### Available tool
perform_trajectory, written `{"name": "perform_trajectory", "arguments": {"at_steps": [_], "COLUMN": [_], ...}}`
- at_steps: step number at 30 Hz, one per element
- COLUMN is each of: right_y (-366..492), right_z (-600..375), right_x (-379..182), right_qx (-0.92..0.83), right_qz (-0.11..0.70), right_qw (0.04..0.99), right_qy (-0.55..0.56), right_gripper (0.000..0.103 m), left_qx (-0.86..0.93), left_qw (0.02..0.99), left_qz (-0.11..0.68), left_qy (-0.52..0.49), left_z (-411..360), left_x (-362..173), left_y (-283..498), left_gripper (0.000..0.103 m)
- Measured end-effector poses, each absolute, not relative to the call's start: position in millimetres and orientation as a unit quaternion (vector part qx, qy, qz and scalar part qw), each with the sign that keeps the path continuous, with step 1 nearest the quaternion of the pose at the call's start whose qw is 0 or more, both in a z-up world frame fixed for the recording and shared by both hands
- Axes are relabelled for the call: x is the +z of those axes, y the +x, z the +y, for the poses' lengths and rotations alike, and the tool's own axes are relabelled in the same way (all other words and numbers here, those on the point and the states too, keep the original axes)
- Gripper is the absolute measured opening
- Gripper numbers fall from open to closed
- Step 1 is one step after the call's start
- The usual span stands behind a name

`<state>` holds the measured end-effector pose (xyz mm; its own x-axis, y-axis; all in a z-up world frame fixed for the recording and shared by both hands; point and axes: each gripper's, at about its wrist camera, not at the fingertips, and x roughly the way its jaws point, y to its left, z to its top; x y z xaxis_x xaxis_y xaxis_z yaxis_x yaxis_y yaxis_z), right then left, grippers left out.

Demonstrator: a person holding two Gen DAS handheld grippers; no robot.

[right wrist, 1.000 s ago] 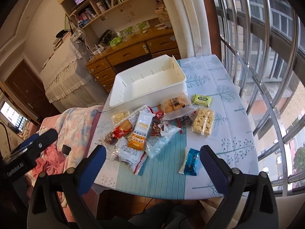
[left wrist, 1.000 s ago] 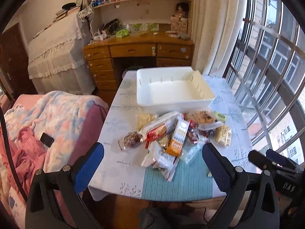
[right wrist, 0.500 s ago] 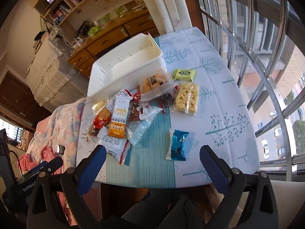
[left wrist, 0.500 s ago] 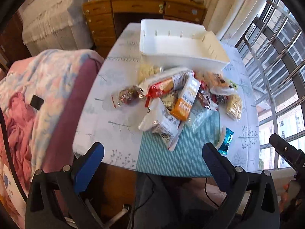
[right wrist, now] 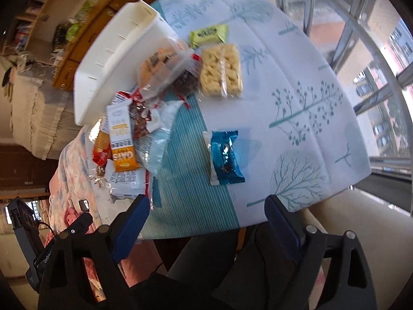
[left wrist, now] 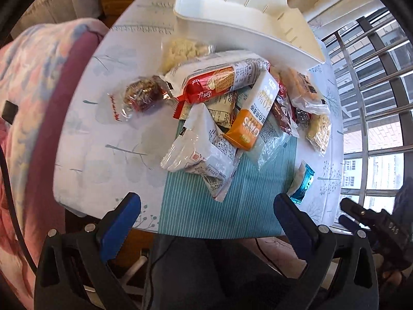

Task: Organize snacks
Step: 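Grasp the white snack packet with the left tool while the right tool grasps the blue foil candy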

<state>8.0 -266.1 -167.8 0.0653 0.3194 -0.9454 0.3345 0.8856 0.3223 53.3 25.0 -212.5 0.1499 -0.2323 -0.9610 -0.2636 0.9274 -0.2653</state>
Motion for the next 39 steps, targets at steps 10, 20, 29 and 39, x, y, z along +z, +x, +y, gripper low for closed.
{"name": "perform_trajectory", "arguments": {"at_steps": [10,20,29,39], "right_y": [24,37,55,75], "right_z": [-255,-240,-217,-206], "right_x": [-227,-260,-269,-279], "right_qx": [-0.090,-0.131,-0.125,-0.102], "right_qz": [0.751,0.766,0.764,0.759], "right_qw": [0.604,0.587,0.594,0.605], "right_qy": [0.251,0.229,0.221,0.219], "right_gripper": [0.083,0.072,0.039,0.034], "left_qx": [-0.021,-0.064,-0.070,-0.072], "left_qw": [0.653,0.607,0.576,0.566], "left_qz": [0.734,0.773,0.795,0.798], "left_qy": [-0.186,-0.173,-0.179,-0.195], "left_z": [34,27,19,7], "left_x": [-273,-308,-333,-337], "left_y": [100,129,148,139], "left_gripper": [0.102,0.096,0.076,0.056]}}
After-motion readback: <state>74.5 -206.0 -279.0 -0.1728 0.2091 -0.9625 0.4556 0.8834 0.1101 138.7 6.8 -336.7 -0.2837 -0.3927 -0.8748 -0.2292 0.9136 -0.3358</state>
